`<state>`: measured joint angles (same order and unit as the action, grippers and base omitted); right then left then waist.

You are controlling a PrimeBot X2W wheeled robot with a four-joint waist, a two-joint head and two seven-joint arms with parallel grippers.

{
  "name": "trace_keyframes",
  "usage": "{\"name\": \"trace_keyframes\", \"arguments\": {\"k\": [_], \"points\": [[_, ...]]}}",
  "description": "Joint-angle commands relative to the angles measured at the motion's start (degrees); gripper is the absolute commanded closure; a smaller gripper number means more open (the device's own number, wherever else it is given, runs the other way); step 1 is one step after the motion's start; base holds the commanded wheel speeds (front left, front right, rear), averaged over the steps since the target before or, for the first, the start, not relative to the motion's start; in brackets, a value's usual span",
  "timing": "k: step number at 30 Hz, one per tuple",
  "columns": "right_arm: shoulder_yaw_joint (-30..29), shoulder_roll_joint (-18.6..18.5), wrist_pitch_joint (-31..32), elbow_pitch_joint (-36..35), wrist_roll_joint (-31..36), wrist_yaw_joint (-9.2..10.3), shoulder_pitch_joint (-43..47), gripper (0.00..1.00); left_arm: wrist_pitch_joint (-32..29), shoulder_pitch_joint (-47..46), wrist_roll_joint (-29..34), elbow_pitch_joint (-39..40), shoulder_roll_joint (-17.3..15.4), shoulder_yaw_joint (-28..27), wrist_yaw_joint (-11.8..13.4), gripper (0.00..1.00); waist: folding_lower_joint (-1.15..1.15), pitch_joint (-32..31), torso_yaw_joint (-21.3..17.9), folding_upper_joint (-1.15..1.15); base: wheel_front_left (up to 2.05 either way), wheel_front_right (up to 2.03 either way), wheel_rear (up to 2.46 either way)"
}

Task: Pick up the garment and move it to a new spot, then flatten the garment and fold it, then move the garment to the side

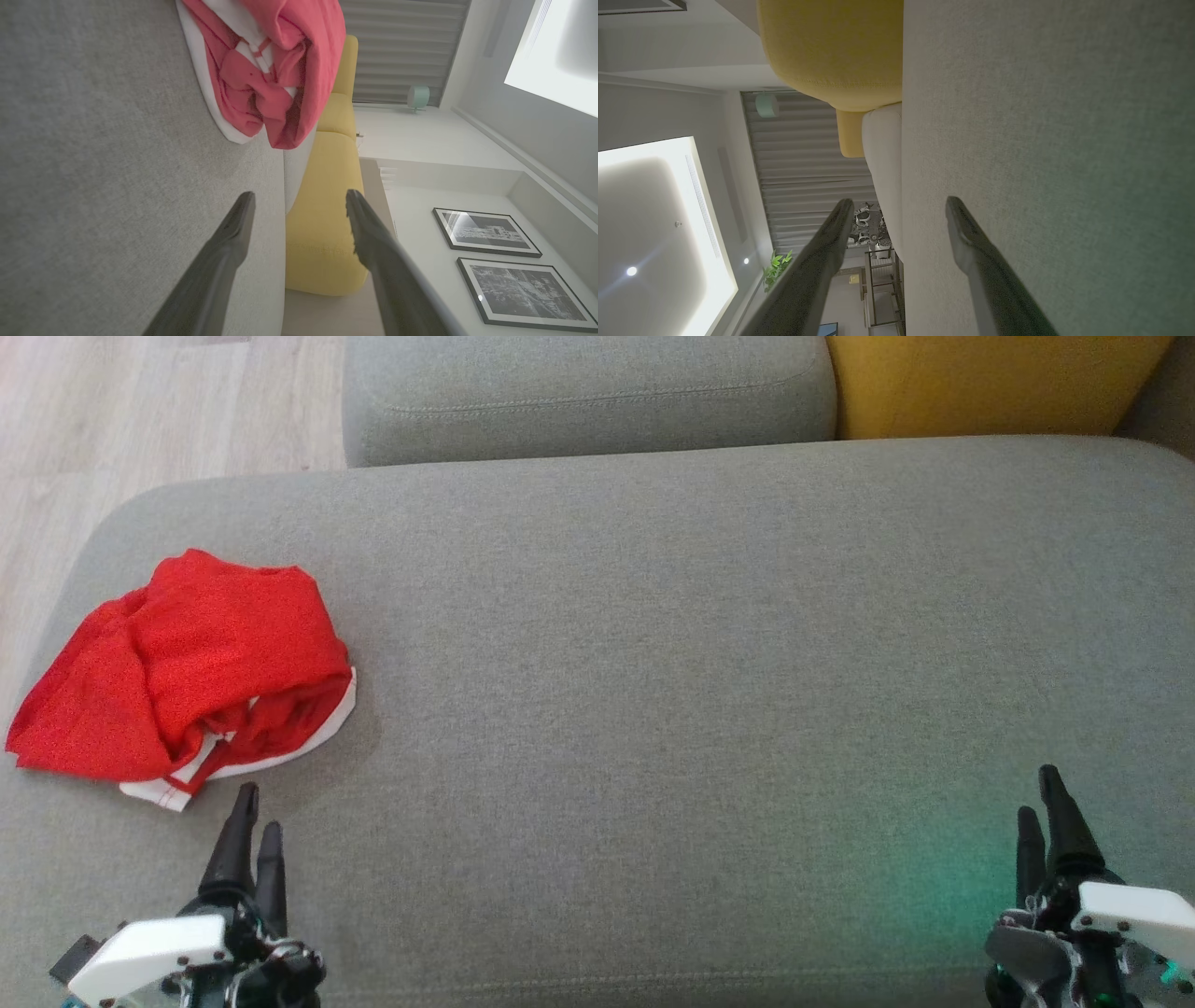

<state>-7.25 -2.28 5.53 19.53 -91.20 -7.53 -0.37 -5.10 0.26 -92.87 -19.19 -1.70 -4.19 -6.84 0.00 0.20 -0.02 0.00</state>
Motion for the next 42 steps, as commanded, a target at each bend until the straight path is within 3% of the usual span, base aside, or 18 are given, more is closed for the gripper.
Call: {"name": "trace_keyframes", "arguments": {"k": [1,22,42], "points": [[0.2,-0.2,-0.9,-2.1,1.0,0.00,-2.3,0.00,0.6,-2.8,0.5,2.2,-0.5,0.2,-0.2,0.00,0.00,0.0,0.0,0.00,0.00,0.00,0.00],[-0.2,-0.3,-4.2,-4.7,12.6,0.01,-4.1,0.00,3.9,-4.0,5.9,4.0,-0.6,-1.4,-0.3,0.00,0.00,0.0,-0.1,0.00,0.00,0.00,0.00],[3.1,-0.4,-7.8,-13.9,36.3,0.02,-6.3,0.00,7.5,-5.0,20.6,12.2,-0.7,-1.1,0.8,0.00,0.00,0.1,-0.4,0.00,0.00,0.00,0.00]]}}
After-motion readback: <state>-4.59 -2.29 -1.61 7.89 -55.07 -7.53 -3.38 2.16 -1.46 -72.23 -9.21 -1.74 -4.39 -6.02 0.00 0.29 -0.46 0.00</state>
